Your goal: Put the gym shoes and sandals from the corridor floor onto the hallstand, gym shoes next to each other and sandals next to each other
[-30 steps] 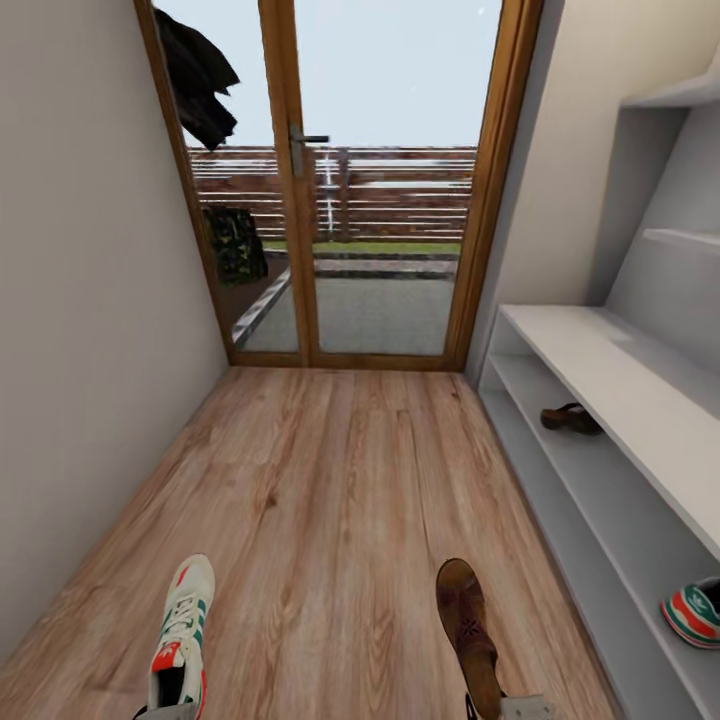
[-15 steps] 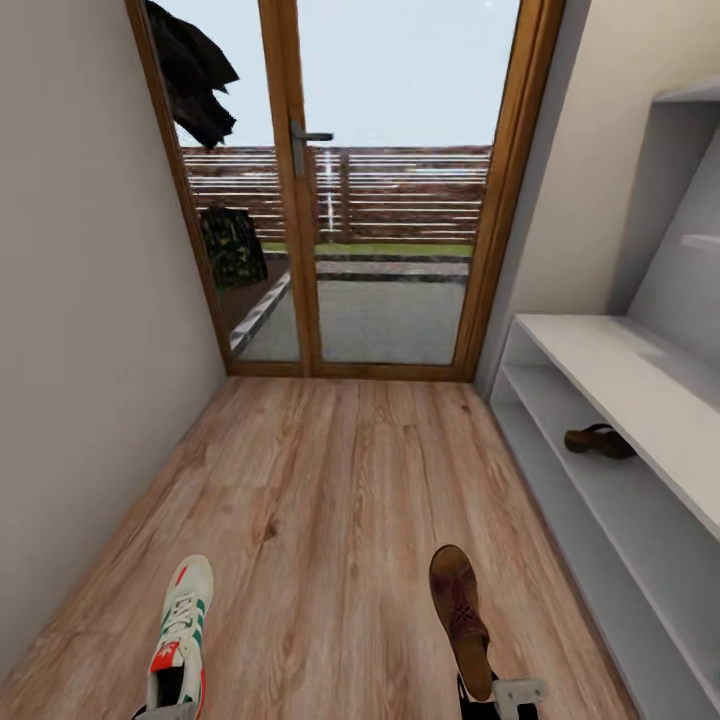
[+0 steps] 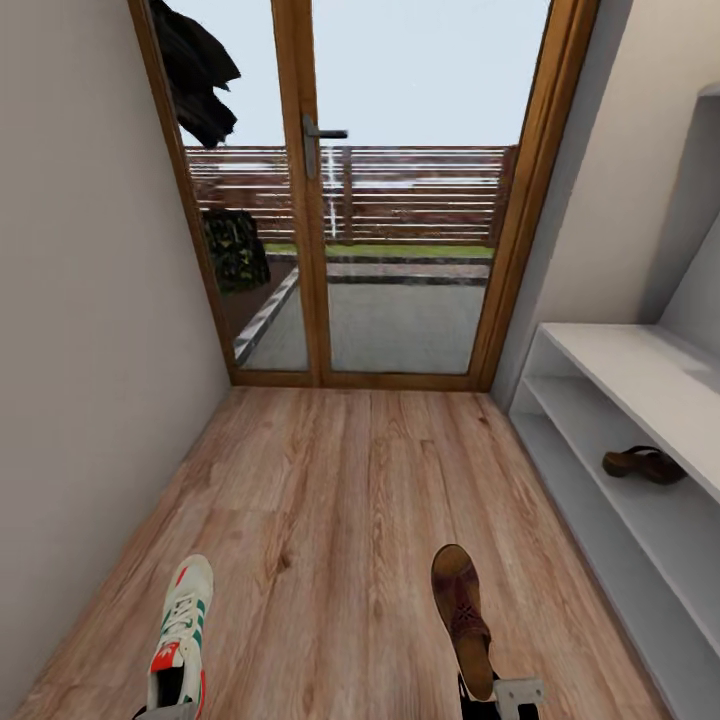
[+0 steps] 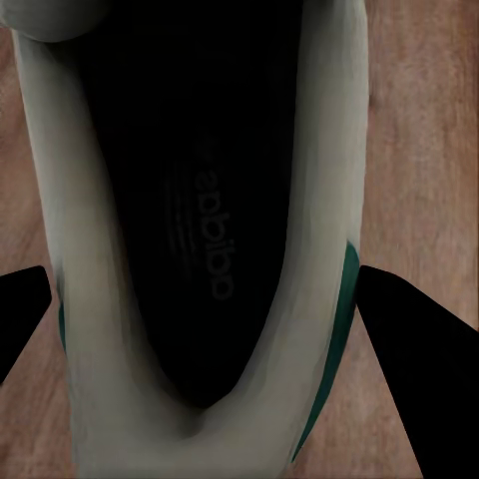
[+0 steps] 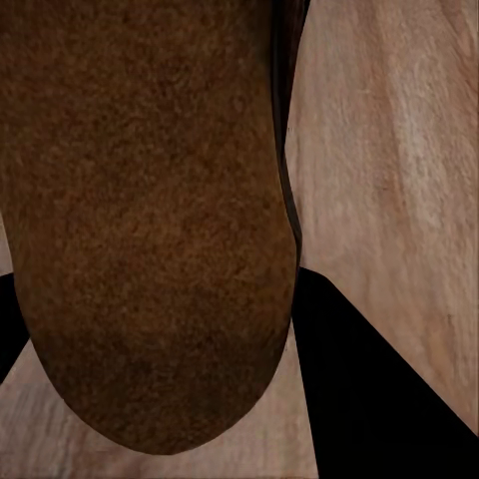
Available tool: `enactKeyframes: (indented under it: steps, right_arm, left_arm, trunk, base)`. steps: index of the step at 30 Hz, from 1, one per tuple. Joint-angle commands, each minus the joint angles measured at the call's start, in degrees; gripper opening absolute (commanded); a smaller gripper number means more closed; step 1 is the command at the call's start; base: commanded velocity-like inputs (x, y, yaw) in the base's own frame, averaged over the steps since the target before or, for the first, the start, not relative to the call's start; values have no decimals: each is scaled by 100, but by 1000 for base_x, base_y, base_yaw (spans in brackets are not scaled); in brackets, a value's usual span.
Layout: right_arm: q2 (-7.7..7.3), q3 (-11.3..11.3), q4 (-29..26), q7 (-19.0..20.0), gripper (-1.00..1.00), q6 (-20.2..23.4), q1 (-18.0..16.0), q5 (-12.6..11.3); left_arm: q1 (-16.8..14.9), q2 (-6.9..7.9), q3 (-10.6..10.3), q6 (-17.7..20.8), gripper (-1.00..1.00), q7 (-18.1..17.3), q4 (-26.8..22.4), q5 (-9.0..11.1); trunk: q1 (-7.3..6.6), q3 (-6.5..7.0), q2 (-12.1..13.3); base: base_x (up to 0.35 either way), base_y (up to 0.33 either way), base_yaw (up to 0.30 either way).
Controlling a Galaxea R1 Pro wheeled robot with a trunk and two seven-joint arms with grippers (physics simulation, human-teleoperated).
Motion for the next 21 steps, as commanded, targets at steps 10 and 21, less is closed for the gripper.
enactKeyframes:
  steps: [10,21]
  right_arm:
    - [1,26,-14,-20,-100,-15,-3,-67]
    - [-2,34,-6,-21,-100,-9,-3,-68]
  left_arm:
    - [-4,-1,49,-15,-100,-29,11,-38]
    - [-4,-1,49,-15,-100,-29,17,-38]
  trunk:
    - [2,-5,-2]
    - [2,-5,-2]
  base:
    - [287,203,-225]
    - [271,230,-270]
